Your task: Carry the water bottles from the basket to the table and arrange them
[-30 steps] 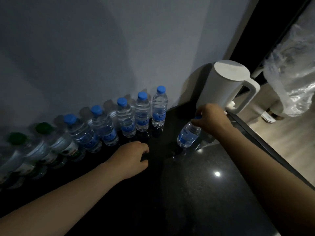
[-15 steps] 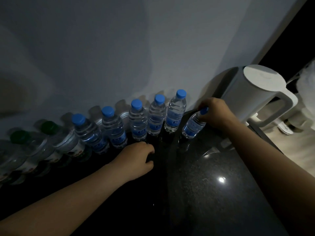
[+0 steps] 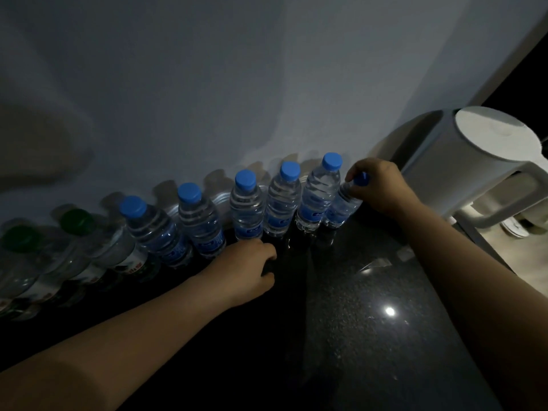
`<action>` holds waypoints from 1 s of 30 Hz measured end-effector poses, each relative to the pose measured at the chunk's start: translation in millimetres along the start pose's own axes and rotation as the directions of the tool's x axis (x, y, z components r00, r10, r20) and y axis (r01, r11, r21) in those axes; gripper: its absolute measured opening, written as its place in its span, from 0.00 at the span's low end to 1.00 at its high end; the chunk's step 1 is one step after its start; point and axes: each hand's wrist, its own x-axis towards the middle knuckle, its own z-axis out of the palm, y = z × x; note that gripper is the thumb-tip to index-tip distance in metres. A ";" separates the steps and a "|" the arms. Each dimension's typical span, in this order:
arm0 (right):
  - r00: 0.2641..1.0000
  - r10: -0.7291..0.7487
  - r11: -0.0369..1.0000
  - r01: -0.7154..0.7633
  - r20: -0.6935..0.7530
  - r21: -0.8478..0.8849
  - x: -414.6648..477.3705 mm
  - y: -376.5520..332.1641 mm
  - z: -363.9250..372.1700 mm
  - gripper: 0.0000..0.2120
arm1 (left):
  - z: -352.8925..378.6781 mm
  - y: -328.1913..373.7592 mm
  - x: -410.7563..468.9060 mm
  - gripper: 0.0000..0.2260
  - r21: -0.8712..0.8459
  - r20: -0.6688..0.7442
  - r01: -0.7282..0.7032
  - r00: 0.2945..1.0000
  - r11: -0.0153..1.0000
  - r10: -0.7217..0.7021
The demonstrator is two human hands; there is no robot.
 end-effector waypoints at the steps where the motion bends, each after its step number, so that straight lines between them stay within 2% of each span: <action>1: 1.000 -0.007 1.000 0.007 -0.002 0.001 2.1 0.0 0.9 0.06 | 0.7 -1.5 0.7 0.19 -0.003 0.005 0.001 1.000 1.000 -0.001; 9: 0.999 -0.047 0.999 0.047 -0.015 -0.018 13.8 5.3 4.0 0.12 | 4.3 -7.6 6.9 0.17 -0.006 0.019 0.002 1.000 1.000 -0.002; 30: 0.998 -0.066 0.994 0.066 0.000 -0.090 4.5 4.4 1.0 0.15 | 5.6 -8.0 0.4 0.18 -0.011 0.013 0.037 0.999 0.999 -0.037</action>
